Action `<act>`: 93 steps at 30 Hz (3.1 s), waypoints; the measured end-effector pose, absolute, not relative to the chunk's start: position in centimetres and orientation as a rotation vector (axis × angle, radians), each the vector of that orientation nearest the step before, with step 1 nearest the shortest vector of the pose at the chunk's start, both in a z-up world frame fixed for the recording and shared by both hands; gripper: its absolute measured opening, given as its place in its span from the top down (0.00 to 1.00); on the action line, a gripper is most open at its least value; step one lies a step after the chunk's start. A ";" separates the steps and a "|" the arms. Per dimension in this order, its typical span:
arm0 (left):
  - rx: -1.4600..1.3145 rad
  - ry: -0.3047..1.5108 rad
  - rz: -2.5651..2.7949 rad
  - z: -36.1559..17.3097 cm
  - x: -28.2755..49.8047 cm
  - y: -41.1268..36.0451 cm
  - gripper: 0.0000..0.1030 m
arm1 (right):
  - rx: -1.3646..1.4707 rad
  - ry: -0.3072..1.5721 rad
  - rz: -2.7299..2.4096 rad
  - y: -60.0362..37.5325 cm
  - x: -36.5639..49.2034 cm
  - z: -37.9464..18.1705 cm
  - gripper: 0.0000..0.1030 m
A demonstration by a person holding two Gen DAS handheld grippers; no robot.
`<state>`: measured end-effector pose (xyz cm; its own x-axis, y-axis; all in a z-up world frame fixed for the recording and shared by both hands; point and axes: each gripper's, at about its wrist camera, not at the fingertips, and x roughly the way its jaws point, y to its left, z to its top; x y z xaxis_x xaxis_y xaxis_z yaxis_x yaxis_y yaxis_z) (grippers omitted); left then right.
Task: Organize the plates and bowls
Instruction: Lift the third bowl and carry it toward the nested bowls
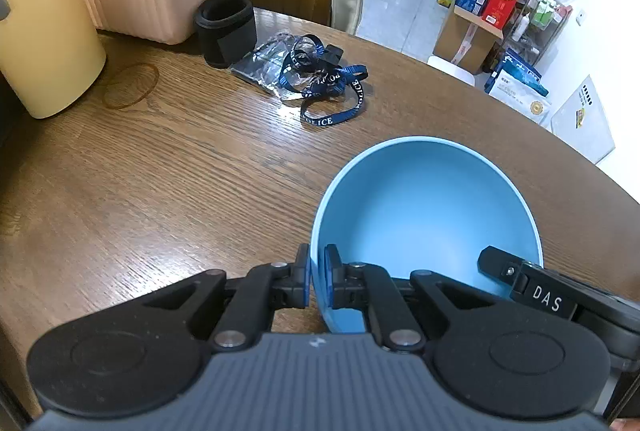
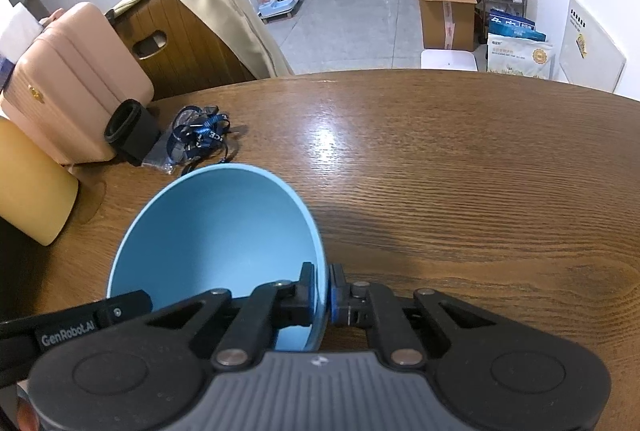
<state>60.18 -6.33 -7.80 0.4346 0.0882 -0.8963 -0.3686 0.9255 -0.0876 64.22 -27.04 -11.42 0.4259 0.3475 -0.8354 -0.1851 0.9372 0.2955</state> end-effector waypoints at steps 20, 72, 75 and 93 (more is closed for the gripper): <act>-0.299 1.038 0.304 -4.0 56.9 -5.1 0.92 | 0.167 1.039 0.353 -25.8 61.3 -7.7 0.93; -0.359 0.928 0.380 5.6 42.0 5.4 0.92 | 0.109 0.977 0.453 -14.8 47.4 1.9 0.94; -0.362 0.924 0.387 5.9 41.3 6.2 0.92 | 0.099 0.972 0.461 -13.8 46.8 2.4 0.94; -0.392 0.897 0.433 7.2 36.6 11.4 0.92 | 0.044 0.954 0.514 -7.7 43.3 4.2 0.94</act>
<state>36.62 11.44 7.16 0.5499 0.1953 -0.8121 -0.5142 0.8453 -0.1449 43.29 -7.69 4.17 0.4679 0.4381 -0.7675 -0.4005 0.8793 0.2577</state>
